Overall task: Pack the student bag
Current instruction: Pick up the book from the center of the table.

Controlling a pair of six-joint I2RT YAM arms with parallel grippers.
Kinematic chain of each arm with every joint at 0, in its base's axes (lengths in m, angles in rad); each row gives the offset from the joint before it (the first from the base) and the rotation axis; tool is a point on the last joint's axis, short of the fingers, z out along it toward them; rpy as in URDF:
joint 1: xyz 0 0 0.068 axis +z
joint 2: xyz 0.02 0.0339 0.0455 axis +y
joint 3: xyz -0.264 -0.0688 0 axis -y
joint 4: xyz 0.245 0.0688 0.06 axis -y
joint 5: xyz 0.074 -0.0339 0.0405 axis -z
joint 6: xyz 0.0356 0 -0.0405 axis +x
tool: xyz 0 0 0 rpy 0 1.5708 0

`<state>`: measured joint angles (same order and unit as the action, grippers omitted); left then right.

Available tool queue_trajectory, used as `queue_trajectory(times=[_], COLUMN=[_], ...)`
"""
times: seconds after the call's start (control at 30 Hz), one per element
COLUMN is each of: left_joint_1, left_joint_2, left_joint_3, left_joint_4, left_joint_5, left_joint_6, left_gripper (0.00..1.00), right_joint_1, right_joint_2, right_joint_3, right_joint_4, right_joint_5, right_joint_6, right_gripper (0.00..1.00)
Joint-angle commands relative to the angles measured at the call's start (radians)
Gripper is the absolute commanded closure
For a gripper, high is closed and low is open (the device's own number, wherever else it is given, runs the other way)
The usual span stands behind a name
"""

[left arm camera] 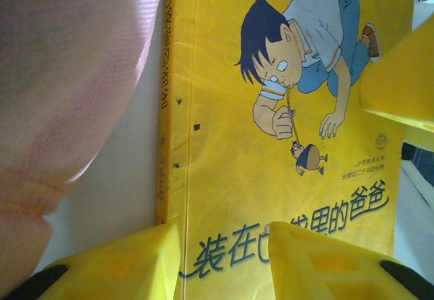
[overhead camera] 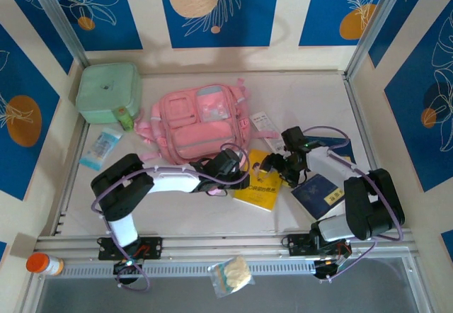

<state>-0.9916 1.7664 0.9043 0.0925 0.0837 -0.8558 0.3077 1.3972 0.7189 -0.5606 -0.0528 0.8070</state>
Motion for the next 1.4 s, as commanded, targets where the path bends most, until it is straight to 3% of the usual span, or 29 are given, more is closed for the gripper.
queue_trajectory(times=[0.0,0.47,0.97,1.23,1.37], left_joint_1=[-0.005,-0.005,-0.005,-0.005,-0.005], left_joint_2=[0.036,0.043,0.049,0.053,0.056], left_joint_3=[0.016,0.016,0.031,0.027,0.031], left_joint_4=[-0.031,-0.049,-0.083,-0.079,-0.078], left_joint_5=[-0.026,-0.028,-0.032,-0.025,-0.014], left_joint_6=[0.01,0.021,0.031,0.03,0.031], left_gripper=[0.6,0.62,0.62,0.62,0.62], right_joint_1=[-0.015,-0.014,-0.013,-0.019,-0.025], right_joint_2=[-0.027,-0.052,-0.152,-0.193,-0.212], right_joint_3=[-0.046,-0.101,-0.07,-0.065,-0.085], right_joint_4=[-0.006,0.09,0.017,0.018,0.038], right_joint_5=[-0.083,-0.207,-0.196,-0.232,-0.254], right_joint_6=[-0.011,0.021,-0.017,-0.049,-0.051], right_gripper=[0.15,0.15,0.15,0.26,0.39])
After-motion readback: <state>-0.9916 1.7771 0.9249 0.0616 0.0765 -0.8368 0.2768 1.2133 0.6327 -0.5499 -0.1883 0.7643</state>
